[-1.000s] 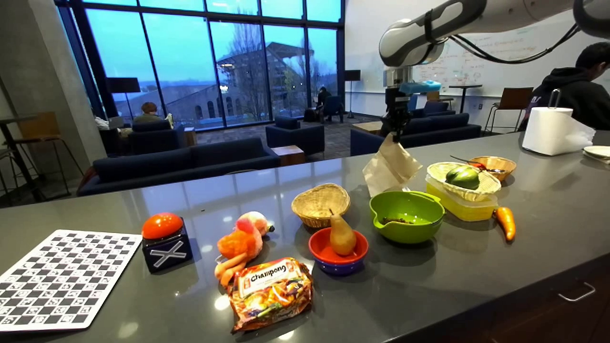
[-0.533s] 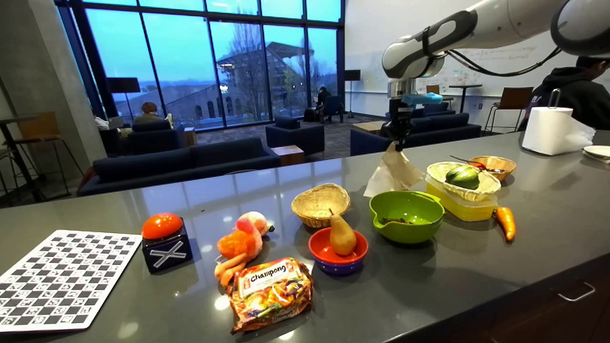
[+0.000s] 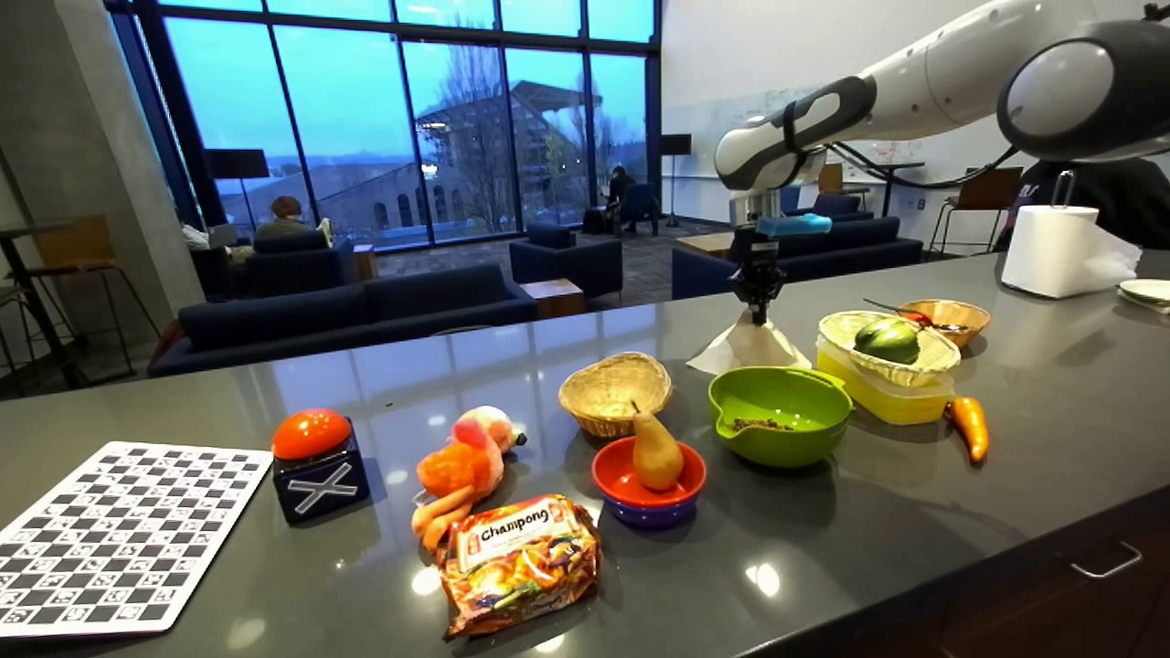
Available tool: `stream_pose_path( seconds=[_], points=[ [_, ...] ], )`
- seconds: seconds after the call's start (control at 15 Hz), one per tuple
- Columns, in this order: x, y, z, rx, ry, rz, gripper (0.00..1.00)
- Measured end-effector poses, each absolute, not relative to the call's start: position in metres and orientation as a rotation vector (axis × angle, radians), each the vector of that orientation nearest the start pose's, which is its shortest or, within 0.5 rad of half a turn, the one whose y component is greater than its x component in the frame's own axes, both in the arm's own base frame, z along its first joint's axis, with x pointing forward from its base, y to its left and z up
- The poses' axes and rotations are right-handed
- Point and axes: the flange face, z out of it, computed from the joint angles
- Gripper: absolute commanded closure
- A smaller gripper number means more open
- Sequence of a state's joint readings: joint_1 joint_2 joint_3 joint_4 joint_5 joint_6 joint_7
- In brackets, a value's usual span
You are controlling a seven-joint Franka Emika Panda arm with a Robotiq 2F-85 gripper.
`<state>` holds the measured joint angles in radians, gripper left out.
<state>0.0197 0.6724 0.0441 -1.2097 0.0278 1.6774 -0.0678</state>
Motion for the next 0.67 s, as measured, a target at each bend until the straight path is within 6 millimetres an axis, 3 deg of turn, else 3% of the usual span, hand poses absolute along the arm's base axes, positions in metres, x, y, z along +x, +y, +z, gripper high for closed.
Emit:
stream_pose_path(
  seconds=[0.27,0.67],
  points=[
    [0.72,0.044,0.34,-3.065,-0.197,0.427,1.0],
    [0.728,0.038,0.321,-3.073,-0.188,0.504,1.0]
  ],
)
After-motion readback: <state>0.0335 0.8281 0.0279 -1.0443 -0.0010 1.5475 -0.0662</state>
